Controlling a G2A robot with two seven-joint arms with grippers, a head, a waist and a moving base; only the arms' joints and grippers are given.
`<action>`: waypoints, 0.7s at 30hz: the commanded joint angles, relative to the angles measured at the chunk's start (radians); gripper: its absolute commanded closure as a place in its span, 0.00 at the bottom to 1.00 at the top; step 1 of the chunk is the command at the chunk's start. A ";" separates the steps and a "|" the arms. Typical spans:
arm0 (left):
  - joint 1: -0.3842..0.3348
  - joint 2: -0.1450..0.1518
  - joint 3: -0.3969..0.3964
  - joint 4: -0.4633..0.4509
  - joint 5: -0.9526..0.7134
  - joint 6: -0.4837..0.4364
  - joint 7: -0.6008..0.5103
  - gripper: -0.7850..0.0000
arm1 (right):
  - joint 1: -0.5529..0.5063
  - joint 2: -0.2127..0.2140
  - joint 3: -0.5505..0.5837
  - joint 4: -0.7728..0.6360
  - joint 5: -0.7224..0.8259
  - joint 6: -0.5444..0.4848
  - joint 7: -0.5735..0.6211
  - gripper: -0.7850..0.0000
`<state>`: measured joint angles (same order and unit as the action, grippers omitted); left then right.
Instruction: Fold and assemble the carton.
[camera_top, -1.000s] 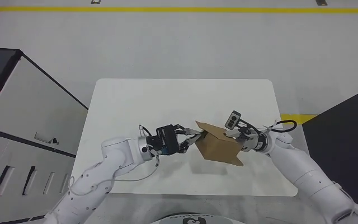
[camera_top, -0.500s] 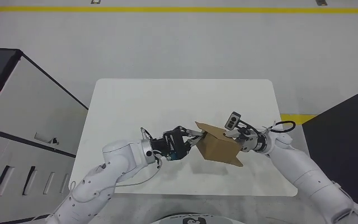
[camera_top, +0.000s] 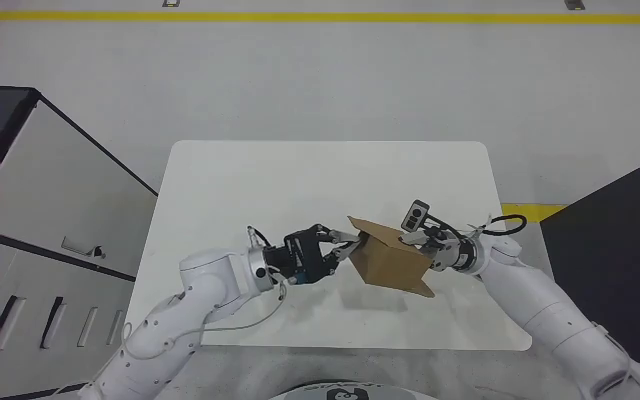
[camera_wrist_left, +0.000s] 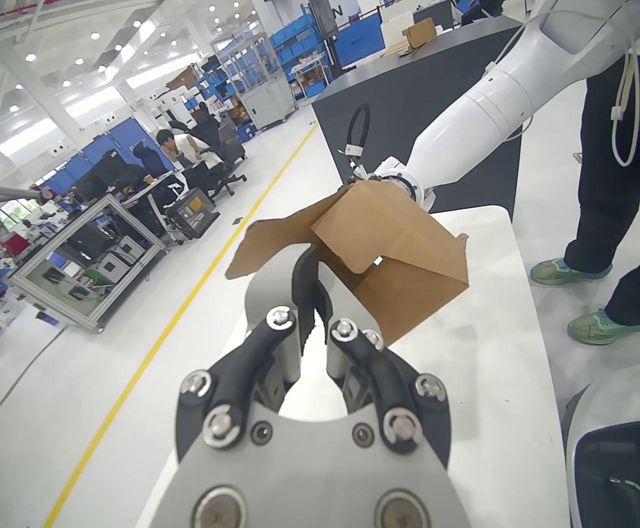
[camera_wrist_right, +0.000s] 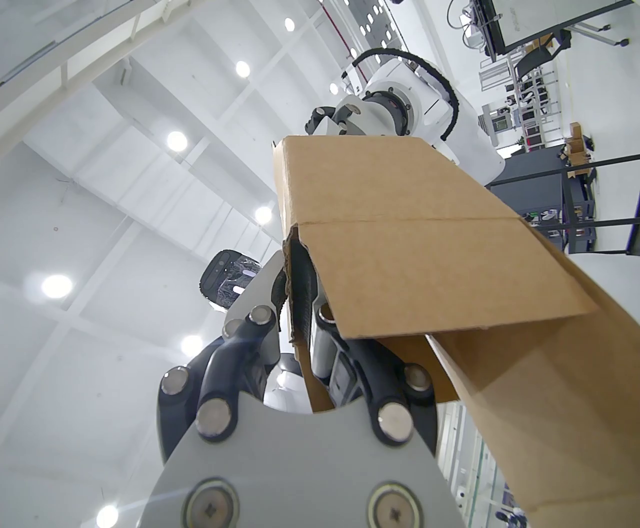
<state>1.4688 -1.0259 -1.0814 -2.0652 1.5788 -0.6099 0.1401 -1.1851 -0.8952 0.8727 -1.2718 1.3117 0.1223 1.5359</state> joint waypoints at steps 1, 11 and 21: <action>-0.001 0.000 0.004 -0.002 0.010 0.001 -0.004 1.00 | 0.001 -0.001 -0.001 0.002 0.000 0.002 0.000 1.00; -0.005 -0.002 0.023 -0.021 0.071 0.020 -0.045 1.00 | 0.006 -0.003 -0.008 0.012 -0.002 0.005 0.000 1.00; -0.002 -0.004 0.047 -0.046 0.134 0.039 -0.086 1.00 | 0.007 -0.008 -0.018 0.013 -0.004 0.006 0.000 1.00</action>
<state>1.4670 -1.0295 -1.0355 -2.1100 1.7099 -0.5707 0.0555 -1.1777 -0.9031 0.8551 -1.2586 1.3076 0.1275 1.5359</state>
